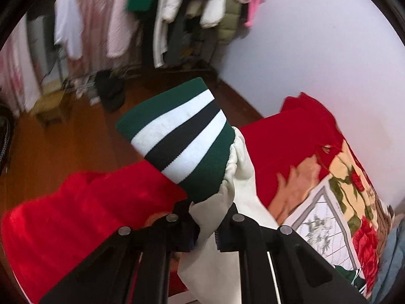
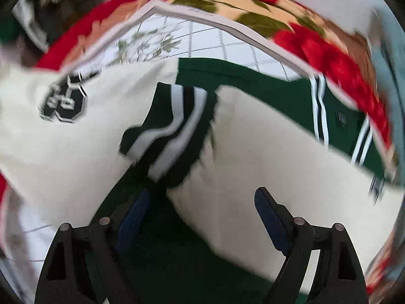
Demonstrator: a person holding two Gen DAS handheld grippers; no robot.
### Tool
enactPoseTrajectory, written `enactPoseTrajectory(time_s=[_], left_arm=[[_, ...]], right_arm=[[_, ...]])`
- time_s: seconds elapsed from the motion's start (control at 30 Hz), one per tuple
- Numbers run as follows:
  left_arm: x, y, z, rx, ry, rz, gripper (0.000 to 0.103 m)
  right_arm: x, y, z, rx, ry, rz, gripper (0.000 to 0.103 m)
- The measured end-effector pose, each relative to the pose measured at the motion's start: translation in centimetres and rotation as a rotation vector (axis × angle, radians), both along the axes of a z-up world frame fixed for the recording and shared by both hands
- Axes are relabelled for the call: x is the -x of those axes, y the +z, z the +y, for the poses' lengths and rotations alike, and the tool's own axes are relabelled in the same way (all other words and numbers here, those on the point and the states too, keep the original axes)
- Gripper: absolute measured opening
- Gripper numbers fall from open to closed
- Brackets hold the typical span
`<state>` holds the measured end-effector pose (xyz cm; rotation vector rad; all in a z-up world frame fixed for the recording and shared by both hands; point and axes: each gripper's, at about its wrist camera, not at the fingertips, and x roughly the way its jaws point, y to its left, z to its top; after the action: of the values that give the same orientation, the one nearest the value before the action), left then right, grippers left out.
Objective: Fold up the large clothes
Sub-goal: 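Grasp the numbered-patch sleeve cuff with the left tool and lift it, then fold the numbered-patch sleeve across the jacket body and release with the left tool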
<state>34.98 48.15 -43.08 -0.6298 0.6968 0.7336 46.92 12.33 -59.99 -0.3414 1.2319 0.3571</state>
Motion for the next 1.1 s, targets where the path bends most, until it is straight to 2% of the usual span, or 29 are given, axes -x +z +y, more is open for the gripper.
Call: enactPoseTrajectory(time_s=[0.03,0.1,0.17,0.23,0.3,0.37,0.4,0.43,0.47,0.5,0.57,0.63,0.73,0.8,1.03,1.1], left_arm=[[-0.5,0.6,-0.4,-0.016,-0.022,-0.004,0.007],[-1.3,1.6,-1.3,-0.05,-0.053,-0.007,0.007],[-1.2,2.4,-1.9,-0.07,-0.077,-0.012,0.007],[-1.3,3.2,-2.5,-0.089,-0.096,-0.016,0.007],[-1.1,3.6,-3.3,-0.108,-0.11,-0.015,0.007],[-1.3,4.6,-4.7,-0.141,-0.13,-0.013,0.007],[-1.4,5.1,-5.6,-0.161,-0.143,-0.012,0.007],[-1.5,6.0,-6.9,-0.19,-0.166,-0.017,0.007],[-1.6,6.6,-8.0,-0.21,-0.184,-0.021,0.007],[-1.8,7.5,-9.6,-0.238,-0.211,-0.027,0.007],[-2.3,9.0,-12.8,-0.269,-0.274,-0.047,0.007],[-3.2,10.4,-16.6,-0.285,-0.357,-0.062,0.007],[-5.3,11.5,-24.8,-0.28,-0.529,-0.076,0.007],[-6.6,11.5,-29.8,-0.26,-0.623,-0.079,0.007],[-10.7,7.6,-52.1,-0.117,-0.993,-0.057,0.007],[-11.4,5.8,-57.0,-0.086,-1.058,-0.025,0.007]], right_arm=[[-0.5,-0.5,0.8,0.003,0.034,0.006,0.032],[-1.0,-0.8,1.9,0.033,0.035,0.01,0.03],[-0.4,0.0,2.7,0.007,0.071,0.011,0.027],[1.2,0.7,3.3,-0.047,0.144,0.043,0.027],[2.5,0.2,4.3,-0.051,0.199,0.099,0.027],[3.2,-0.1,3.2,-0.101,0.167,0.128,0.033],[3.0,0.0,2.0,-0.173,0.122,0.147,0.045],[2.6,0.3,0.5,-0.26,0.064,0.183,0.078],[2.2,0.4,-1.2,-0.338,0.004,0.218,0.096],[1.9,0.8,-3.5,-0.436,-0.079,0.242,0.103],[1.8,1.6,-7.8,-0.559,-0.218,0.256,0.103],[2.0,2.2,-12.3,-0.603,-0.35,0.237,0.103],[2.9,2.3,-19.7,-0.612,-0.535,0.199,0.103],[3.2,1.5,-23.7,-0.608,-0.612,0.197,0.103],[6.7,-1.7,-35.7,-0.533,-0.806,0.176,0.103],[7.9,-2.1,-38.9,-0.535,-0.849,0.172,0.103]])
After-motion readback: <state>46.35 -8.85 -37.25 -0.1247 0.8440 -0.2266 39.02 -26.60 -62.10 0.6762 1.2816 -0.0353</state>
